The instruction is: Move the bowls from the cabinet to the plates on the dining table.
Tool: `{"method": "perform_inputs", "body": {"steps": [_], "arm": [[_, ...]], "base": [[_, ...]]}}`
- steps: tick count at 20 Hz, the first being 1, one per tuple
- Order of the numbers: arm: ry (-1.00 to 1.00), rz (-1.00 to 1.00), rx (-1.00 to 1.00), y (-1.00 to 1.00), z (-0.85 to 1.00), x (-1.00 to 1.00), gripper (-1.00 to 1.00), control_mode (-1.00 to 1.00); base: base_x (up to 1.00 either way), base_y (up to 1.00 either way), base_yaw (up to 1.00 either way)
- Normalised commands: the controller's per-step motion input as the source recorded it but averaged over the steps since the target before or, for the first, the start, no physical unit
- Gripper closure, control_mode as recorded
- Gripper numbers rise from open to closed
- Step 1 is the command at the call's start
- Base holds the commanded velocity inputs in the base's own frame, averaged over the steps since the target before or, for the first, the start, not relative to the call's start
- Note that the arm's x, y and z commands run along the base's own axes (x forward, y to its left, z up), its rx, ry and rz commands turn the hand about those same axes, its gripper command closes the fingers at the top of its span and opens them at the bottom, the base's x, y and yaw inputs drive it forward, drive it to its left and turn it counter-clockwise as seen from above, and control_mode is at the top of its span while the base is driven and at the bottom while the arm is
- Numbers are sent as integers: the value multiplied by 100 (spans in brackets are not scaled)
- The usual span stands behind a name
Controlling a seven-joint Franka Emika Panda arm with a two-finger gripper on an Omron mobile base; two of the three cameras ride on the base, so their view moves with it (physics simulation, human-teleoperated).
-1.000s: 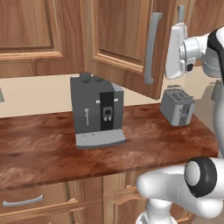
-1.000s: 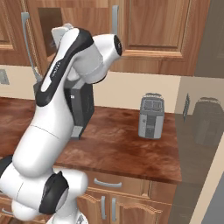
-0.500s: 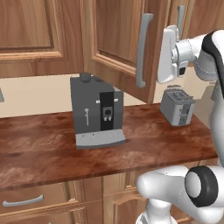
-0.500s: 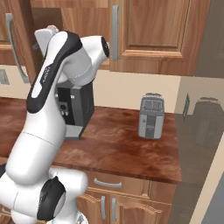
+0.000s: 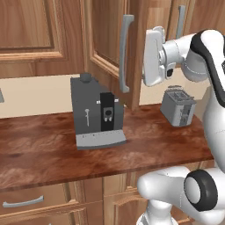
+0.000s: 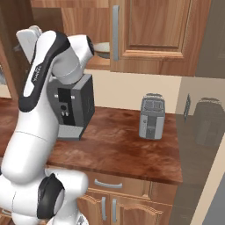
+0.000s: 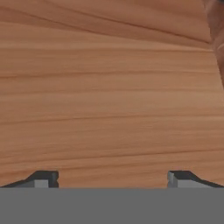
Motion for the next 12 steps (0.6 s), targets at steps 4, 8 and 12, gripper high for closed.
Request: {"method": "perform_inputs", "body": {"steps": [4, 8, 12], "arm": [[0, 12, 0, 59, 0, -10, -100, -100], [-1, 11, 0, 52, 0, -10, -100, -100], [0, 9, 0, 33, 0, -2, -100, -100]], "base": [[0, 0, 0], [0, 0, 0], [0, 0, 0]]}}
